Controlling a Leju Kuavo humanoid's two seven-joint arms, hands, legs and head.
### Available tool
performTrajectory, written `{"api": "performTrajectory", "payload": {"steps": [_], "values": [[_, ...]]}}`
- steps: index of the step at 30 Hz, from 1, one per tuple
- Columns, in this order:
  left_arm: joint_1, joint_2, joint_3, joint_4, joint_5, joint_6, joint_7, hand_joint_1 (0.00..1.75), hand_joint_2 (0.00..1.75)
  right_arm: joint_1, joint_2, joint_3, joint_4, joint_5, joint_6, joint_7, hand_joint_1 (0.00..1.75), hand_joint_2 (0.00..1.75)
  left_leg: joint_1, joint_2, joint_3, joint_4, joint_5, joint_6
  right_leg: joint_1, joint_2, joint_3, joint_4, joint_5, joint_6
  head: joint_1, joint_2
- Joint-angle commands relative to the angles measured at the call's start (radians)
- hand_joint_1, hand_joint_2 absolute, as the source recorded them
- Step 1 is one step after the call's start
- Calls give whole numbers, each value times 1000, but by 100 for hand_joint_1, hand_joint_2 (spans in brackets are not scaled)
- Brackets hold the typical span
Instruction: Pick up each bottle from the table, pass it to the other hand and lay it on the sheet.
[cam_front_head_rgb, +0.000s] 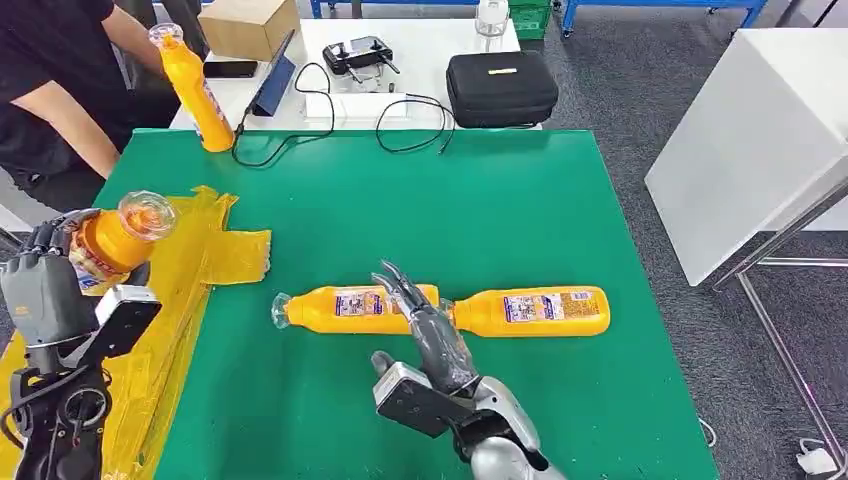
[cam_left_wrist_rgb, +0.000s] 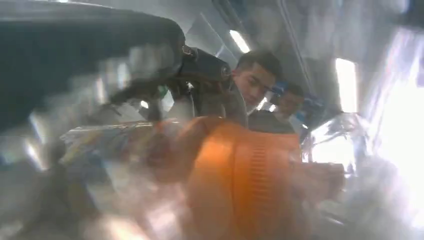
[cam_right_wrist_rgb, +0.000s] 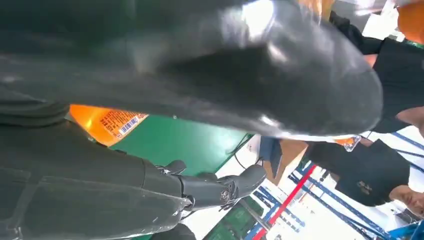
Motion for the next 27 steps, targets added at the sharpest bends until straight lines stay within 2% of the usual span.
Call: {"api": "performTrajectory", "payload": {"steps": [1,7,8,9,13,18,27], "values": [[-92,213,-219,240,-315,-133,81,175,175,-38,-18,11,6,-29,38,14,0,0,1,-4,2,0,0,-1,1,-5,3,0,-1,-1,0,0],[-99,372,-325,387,-321,-292,0,175,175,-24,11,11,1,-16,77,21,0,0,1,0,3,-1,-1,-1,1,-1,3,0,-1,-1,0,0],[-65,451,-380,408,-234,-550,-94,175,175,-40,20,26,19,-34,119,-2,0,0,1,0,3,-1,-1,-1,1,0,3,0,-1,-1,0,0],[-25,474,-370,443,-214,-526,-120,175,175,-51,34,32,41,-35,120,-6,0,0,1,0,4,-1,-1,-1,1,0,3,0,-1,-1,0,0],[4,467,-375,515,-211,-470,-147,175,175,-69,45,42,73,-36,120,-7,0,0,2,10,10,-4,-3,-2,1,9,6,-1,0,-2,0,0],[22,463,-374,475,-208,-472,-121,175,175,-72,41,47,73,-36,125,-13,0,0,2,3,5,-2,-1,-1,1,0,4,-1,-2,-1,0,0],[65,477,-353,460,-198,-483,-118,175,175,-76,45,57,80,-38,133,-20,0,0,2,4,6,-3,-1,-2,1,3,5,-1,0,-2,0,0]]}}
